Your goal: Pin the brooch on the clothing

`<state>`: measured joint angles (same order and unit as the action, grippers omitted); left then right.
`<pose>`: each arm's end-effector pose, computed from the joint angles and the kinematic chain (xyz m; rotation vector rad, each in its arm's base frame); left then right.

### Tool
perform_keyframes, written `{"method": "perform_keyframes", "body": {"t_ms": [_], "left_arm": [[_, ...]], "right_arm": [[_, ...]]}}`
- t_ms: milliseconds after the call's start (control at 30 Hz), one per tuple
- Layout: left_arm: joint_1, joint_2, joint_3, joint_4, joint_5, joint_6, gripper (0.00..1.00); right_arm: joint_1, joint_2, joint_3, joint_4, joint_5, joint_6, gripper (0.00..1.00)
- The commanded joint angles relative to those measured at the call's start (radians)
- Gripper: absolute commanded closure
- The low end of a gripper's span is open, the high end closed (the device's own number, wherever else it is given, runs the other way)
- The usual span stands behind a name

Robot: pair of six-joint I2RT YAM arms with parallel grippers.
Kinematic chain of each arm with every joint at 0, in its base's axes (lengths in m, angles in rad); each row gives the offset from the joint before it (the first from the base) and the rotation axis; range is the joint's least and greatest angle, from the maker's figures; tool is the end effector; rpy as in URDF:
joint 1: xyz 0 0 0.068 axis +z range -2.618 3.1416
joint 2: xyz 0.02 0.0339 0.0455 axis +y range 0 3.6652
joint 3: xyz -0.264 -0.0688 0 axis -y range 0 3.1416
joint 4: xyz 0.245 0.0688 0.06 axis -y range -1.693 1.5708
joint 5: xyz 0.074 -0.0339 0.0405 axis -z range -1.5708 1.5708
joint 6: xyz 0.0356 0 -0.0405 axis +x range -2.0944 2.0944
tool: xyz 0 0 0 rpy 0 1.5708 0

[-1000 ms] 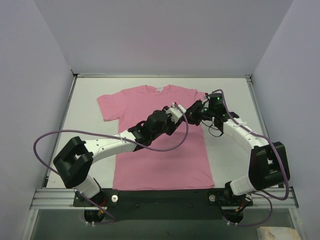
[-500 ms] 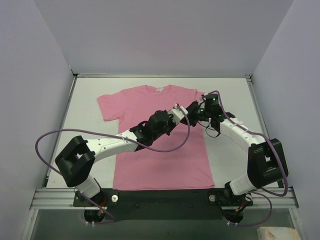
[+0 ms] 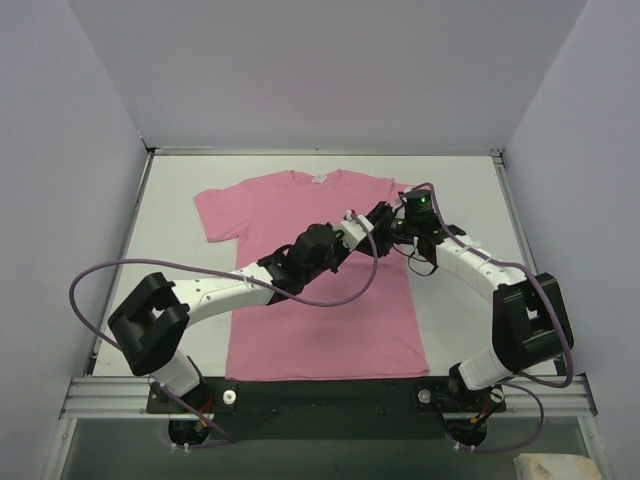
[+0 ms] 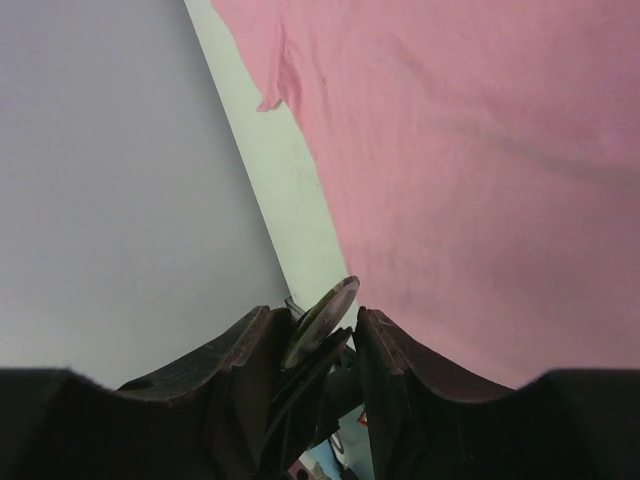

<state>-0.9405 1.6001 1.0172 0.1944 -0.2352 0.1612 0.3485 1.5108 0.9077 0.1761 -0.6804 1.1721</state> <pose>0.2223 -0.2906 0.2515 0.8901 1.7448 -0.2845 0.3049 0.1346 0.2454 0.4298 2.2614 1.5712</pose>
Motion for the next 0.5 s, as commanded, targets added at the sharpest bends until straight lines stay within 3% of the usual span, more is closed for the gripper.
{"method": "perform_keyframes", "body": {"t_ms": [0,200,467], "left_arm": [[0.012,-0.049,-0.012,0.079,0.013,-0.057,1.00],[0.032,-0.080,-0.046,0.079,0.027,-0.101,1.00],[0.138,-0.160,-0.098,0.076,0.174,-0.227,1.00]], "right_arm": [[0.021,-0.024,0.016,0.025,-0.082,-0.017,0.57],[0.012,-0.055,0.023,-0.001,-0.065,-0.049,0.49],[-0.029,-0.173,0.028,-0.024,-0.042,-0.182,0.35]]}}
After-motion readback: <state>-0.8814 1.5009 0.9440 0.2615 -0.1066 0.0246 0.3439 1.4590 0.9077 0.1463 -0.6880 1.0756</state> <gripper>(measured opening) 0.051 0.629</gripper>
